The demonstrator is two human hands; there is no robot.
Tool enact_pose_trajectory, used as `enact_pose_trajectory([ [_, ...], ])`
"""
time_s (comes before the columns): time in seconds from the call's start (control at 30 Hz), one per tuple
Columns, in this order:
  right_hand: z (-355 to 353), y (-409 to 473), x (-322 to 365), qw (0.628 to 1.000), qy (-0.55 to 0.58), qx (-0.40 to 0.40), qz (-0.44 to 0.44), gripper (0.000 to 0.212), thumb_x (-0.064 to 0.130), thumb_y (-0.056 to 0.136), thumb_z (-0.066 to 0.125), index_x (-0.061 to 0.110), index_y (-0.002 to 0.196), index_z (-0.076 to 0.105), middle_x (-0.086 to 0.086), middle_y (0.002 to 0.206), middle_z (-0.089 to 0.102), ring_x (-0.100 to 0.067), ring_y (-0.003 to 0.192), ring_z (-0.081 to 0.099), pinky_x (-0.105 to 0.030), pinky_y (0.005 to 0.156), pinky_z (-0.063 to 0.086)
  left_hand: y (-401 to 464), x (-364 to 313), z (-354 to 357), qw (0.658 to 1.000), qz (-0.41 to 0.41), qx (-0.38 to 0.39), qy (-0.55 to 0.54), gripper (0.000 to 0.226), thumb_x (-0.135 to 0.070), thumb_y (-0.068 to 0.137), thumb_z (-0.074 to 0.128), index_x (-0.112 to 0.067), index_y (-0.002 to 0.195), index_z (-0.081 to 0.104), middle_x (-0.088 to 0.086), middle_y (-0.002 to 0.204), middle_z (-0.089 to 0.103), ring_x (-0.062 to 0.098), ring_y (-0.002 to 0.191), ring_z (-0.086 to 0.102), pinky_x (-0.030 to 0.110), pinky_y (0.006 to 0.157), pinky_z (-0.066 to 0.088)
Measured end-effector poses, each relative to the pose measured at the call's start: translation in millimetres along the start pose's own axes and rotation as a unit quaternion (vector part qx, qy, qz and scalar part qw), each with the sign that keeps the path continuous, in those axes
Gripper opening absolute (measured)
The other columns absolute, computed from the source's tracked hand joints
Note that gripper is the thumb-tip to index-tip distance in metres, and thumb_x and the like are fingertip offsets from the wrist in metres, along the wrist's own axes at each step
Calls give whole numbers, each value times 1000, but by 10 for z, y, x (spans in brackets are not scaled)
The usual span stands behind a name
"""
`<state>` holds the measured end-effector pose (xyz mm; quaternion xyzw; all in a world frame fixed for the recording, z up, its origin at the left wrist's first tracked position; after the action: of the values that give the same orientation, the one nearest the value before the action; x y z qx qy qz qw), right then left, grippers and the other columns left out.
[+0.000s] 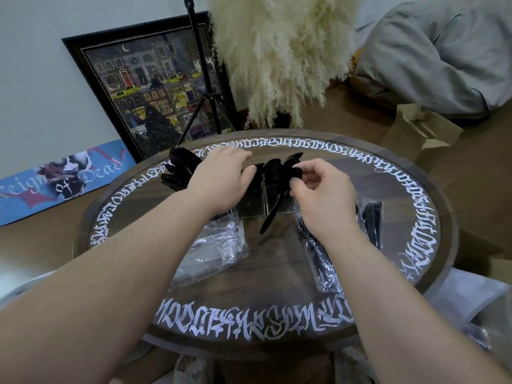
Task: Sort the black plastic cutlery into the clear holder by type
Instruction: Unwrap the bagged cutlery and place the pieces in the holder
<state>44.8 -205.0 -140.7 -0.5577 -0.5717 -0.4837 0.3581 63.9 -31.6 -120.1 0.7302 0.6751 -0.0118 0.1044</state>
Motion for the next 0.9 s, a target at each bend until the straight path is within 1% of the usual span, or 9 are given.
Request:
enact_pose_trajectory([
  [0.1,-11,6,-3,1000,-27,-12,-4,19,13,82,68,25,74,56,11,68,60,-5,62,55,-26,67,50,-112,-193,-93,992,60,-75,-85,37,-31,95,48,-20,128,59,-6,129,59,14,124,45,27,106,32],
  [0.17,-22,19,-15,999,-43,-11,-8,21,15,81,70,24,70,55,11,66,59,-5,62,54,-22,63,45,-186,-323,-134,983,94,-39,-151,32,-29,91,55,-24,120,65,-12,108,67,5,100,59,25,94,44],
  [0.27,-18,-3,8,999,-30,9,-13,21,15,79,73,27,68,59,12,66,63,-4,64,58,-22,65,48,-227,-396,-144,982,116,-19,-150,22,-23,89,60,-27,108,71,-18,83,66,1,76,59,25,78,49],
  [0.33,-28,-41,44,1000,-8,14,-16,18,17,80,73,30,73,63,15,71,66,0,68,60,-23,71,51,-203,-378,-197,978,110,-79,-156,20,-18,89,60,-23,103,73,-12,84,70,8,79,64,26,78,50],
  [0.4,-56,-64,61,999,-27,11,-20,11,23,84,70,32,88,67,16,85,67,0,80,60,-22,78,48,-159,-349,-329,962,99,-184,-175,19,-16,88,61,-19,102,74,-7,90,74,8,82,66,22,81,49],
  [0.47,-89,-63,39,994,-105,13,-30,23,26,89,63,29,112,65,13,112,63,-4,104,55,-22,88,40,-85,-312,-518,937,78,-273,-206,20,-18,88,60,-18,102,75,-12,91,71,0,80,63,14,80,48],
  [0.57,-91,-49,-19,975,-211,66,-37,45,28,93,56,22,137,49,6,145,43,-14,133,38,-30,107,30,38,-262,-749,901,52,-352,-249,17,-19,88,61,-19,98,75,-19,85,65,-5,71,60,12,76,49],
  [0.73,-61,-69,-79,947,-267,176,-20,64,32,95,53,20,151,24,3,157,23,-18,142,27,-32,112,26,151,-246,-723,894,51,-375,-239,16,-18,87,61,-18,96,75,-24,83,62,-11,69,57,8,75,46],
  [0.9,-84,-55,-86,953,-247,172,-17,64,32,94,54,22,151,25,6,156,27,-19,137,35,-30,107,30,155,-238,-429,924,30,-327,-193,19,-19,89,60,-19,100,75,-10,90,72,-4,76,58,7,78,43],
])
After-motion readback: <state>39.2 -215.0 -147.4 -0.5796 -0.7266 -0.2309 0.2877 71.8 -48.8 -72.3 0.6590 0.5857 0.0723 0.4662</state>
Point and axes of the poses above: each hand's wrist, its own y-axis towards the middle knuckle, its own z-axis out of the palm, x = y × z, the point moved 1 cm from there along y, towards the middle knuckle
